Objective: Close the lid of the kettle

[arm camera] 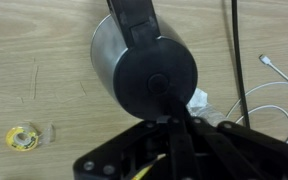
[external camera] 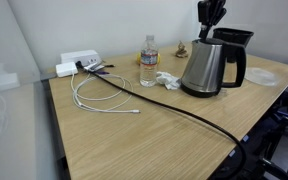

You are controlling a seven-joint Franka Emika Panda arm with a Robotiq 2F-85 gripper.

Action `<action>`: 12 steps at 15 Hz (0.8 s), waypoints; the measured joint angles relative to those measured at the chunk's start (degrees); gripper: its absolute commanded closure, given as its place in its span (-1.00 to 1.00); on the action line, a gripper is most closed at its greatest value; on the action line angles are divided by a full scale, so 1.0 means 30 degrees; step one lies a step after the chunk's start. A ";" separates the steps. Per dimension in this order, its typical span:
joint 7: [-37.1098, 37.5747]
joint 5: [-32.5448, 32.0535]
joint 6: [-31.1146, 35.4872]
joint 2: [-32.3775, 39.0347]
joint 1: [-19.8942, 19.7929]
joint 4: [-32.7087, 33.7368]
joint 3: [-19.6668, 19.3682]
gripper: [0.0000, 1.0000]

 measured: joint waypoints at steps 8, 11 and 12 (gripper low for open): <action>0.0000 0.0003 -0.0008 0.0156 -0.0013 0.0142 -0.0009 1.00; 0.0000 0.0004 -0.0007 0.0154 -0.0028 0.0155 -0.0057 1.00; 0.0000 0.0003 -0.0006 0.0146 -0.0039 0.0155 -0.0075 1.00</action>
